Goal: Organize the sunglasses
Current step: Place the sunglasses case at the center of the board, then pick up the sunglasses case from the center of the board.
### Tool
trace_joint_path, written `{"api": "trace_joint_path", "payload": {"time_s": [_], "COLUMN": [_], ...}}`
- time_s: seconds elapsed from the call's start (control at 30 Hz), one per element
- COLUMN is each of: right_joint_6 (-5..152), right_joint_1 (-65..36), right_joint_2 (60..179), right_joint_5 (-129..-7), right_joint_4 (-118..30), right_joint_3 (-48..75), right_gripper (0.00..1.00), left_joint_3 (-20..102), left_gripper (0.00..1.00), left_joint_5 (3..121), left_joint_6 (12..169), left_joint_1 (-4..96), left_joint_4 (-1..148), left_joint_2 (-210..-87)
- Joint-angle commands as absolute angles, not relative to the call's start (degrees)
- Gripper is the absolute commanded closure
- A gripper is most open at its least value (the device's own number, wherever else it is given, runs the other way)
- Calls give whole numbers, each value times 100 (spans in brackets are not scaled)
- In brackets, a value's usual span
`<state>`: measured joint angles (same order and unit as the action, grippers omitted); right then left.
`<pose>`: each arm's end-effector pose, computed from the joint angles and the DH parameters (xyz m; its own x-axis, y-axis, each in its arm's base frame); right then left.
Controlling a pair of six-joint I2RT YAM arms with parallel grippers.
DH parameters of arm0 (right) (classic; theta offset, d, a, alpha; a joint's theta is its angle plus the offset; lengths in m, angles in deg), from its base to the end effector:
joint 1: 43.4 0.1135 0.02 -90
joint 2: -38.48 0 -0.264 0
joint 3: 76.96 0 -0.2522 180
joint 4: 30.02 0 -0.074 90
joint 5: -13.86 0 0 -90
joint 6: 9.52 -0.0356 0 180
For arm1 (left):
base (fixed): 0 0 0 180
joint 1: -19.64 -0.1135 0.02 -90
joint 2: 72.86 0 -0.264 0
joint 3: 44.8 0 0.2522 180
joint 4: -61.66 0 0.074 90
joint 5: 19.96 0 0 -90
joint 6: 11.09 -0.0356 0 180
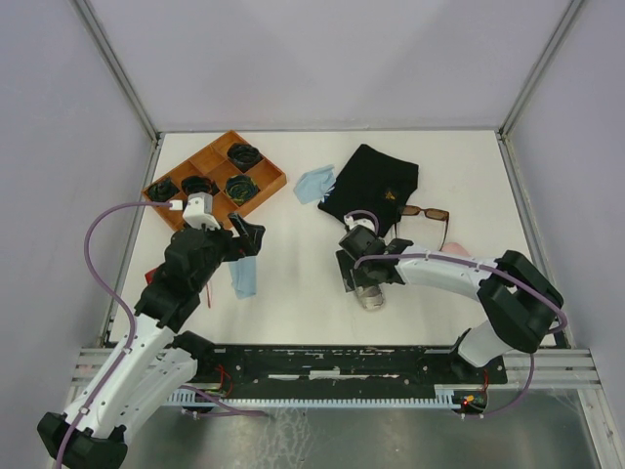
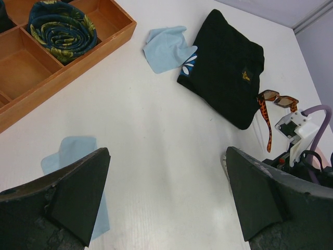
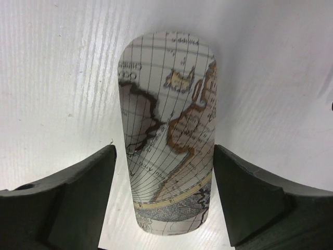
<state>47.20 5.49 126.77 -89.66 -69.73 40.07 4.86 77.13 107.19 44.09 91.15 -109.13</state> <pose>0.1943 0.2100 0.1711 -0.8647 -0.1794 -0.4692 -0.2311 0.9714 0.0545 0.1452 -0.0612 0.2978 -0.3658 -0.3502 -0.8623 0.1470 0.8931 -0.4251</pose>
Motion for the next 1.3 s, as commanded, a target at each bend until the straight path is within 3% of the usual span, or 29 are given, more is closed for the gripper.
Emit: {"api": "trace_joint_path", "payload": {"time_s": [0.0,1.27], "right_joint_6": [4859,5798], "right_joint_1": [574,13], "right_joint_2": [12571,12989], "right_joint_5": [-8967,-7948], "right_joint_4": [-7049,-7559], "right_joint_3": [3644,3234], "right_gripper": [15,18], "left_joint_3": [500,513], "left_gripper": [1,1], "left_joint_5": [7698,7645], "left_joint_6": [10918,10887], "left_joint_1": [4389,4388], "left_joint_4": [8903,8918], "left_joint_2": [-10900,-10983]}}
